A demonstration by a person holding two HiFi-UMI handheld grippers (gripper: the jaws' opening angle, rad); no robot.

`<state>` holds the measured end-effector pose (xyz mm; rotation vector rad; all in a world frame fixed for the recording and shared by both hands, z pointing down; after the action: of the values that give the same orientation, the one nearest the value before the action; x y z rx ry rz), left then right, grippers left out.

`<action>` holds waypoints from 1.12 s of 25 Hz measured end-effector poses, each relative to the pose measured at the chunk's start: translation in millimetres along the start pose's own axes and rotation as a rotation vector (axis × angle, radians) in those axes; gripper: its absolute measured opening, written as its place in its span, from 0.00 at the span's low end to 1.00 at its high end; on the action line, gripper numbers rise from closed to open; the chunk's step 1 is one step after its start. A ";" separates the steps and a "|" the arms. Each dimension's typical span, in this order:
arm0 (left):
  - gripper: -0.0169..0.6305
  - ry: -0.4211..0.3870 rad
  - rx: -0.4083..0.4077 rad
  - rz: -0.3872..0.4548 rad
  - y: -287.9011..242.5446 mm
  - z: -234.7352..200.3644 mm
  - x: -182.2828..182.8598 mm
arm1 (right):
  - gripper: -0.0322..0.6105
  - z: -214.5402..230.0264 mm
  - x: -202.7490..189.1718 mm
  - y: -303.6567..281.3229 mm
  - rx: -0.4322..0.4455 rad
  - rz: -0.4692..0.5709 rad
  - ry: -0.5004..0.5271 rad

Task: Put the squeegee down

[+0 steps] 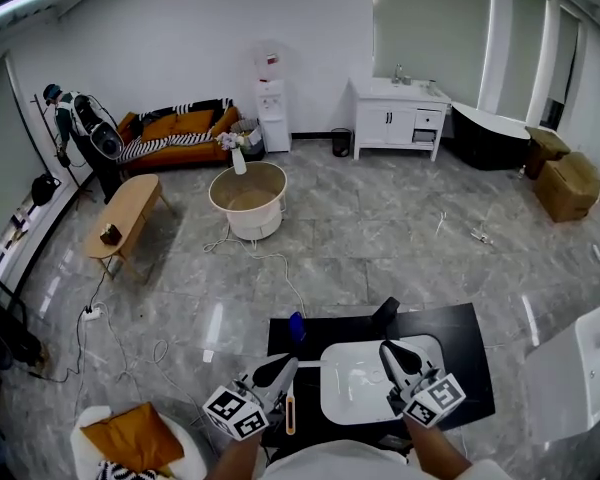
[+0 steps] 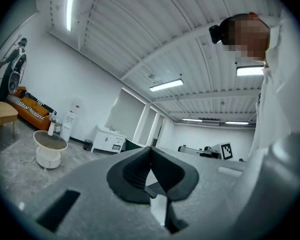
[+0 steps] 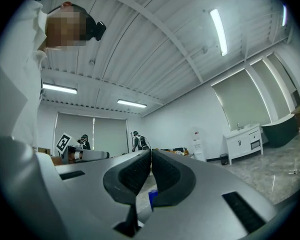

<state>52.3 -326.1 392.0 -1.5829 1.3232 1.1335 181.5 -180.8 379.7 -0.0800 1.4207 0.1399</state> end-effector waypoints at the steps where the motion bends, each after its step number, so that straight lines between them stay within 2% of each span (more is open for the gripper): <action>1: 0.05 -0.022 0.007 0.007 2.1 4.0 2.8 | 0.07 -0.9 1.6 2.5 -0.003 0.003 0.003; 4: 0.05 -0.108 0.062 0.028 6.7 9.6 9.6 | 0.07 -0.7 4.5 8.0 -0.018 0.010 0.016; 6: 0.05 -0.139 0.093 0.043 7.1 7.9 12.0 | 0.07 2.4 4.7 8.4 -0.028 0.015 0.019; 15: 0.05 -0.158 0.250 0.018 3.5 -12.3 13.8 | 0.07 11.5 10.9 23.2 -0.073 0.032 0.024; 20: 0.05 -0.098 0.197 0.037 4.9 -2.2 17.7 | 0.07 9.5 12.5 25.3 -0.060 0.031 0.027; 28: 0.05 -0.113 0.138 0.000 -1.2 17.2 14.3 | 0.07 14.3 20.2 33.8 -0.052 0.056 0.044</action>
<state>51.8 -314.1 373.0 -1.3993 1.2983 1.0905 193.5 -144.4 362.8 -0.0863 1.4639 0.2228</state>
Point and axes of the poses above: the fingertips, and each gripper's own axes: y backward along the fingers, z to its right, x out of its top, the point moved 1 cm from there along y, backward along the fingers, and after that the axes turned 5 degrees about -z, right-handed, at the moved point
